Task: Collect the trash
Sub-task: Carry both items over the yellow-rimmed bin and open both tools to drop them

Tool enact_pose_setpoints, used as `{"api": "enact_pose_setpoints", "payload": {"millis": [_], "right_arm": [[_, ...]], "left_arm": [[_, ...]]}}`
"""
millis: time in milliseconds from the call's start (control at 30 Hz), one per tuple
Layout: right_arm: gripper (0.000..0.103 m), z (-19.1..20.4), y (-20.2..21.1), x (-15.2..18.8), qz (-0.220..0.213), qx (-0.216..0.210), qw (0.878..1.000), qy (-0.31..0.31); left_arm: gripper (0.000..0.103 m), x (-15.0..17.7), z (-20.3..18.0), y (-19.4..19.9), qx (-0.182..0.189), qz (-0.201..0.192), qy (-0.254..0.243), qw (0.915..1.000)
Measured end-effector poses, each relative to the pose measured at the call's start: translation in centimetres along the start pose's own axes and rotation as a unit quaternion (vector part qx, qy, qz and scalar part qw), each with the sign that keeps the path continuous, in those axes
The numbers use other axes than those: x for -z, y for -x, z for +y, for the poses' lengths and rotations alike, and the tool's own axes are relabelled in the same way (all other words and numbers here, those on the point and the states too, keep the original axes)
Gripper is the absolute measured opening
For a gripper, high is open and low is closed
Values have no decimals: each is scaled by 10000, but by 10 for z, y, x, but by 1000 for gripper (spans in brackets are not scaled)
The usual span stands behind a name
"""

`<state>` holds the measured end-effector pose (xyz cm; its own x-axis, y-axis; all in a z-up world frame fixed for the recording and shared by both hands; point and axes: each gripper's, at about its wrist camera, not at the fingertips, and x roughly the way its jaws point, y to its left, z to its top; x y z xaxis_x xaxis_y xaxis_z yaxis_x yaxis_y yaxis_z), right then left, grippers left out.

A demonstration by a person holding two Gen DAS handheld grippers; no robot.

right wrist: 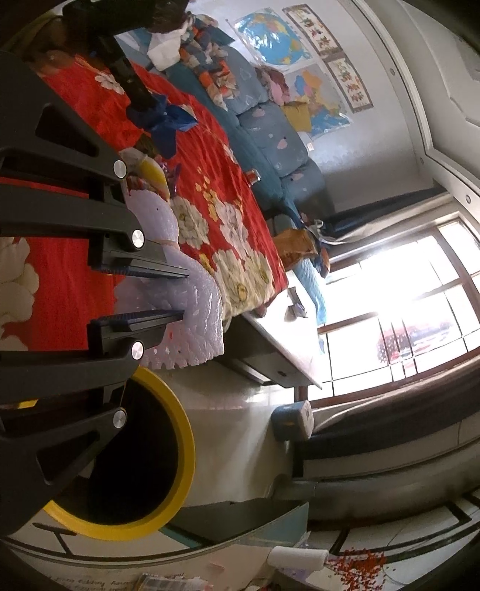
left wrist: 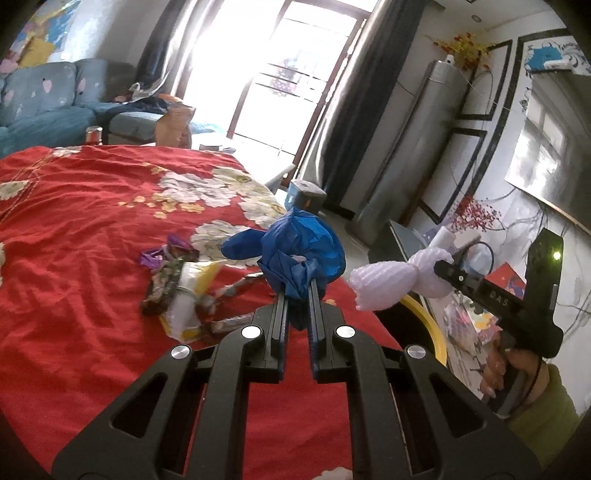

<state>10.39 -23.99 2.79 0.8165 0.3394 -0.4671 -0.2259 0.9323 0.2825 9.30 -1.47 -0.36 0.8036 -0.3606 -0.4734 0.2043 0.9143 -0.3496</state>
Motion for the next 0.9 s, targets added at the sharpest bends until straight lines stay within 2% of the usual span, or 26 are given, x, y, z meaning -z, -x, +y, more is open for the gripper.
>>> {"api": "enact_pose_setpoints", "payload": {"millis": [533, 900], "right_arm": [[16, -47, 12, 1, -215, 588, 9977, -270], [16, -94, 15, 8, -287, 1103, 9919, -552]], "left_arm": [[5, 7, -52, -34, 300, 340, -596, 9972], [5, 26, -107, -70, 594, 746, -1267, 9874]]}}
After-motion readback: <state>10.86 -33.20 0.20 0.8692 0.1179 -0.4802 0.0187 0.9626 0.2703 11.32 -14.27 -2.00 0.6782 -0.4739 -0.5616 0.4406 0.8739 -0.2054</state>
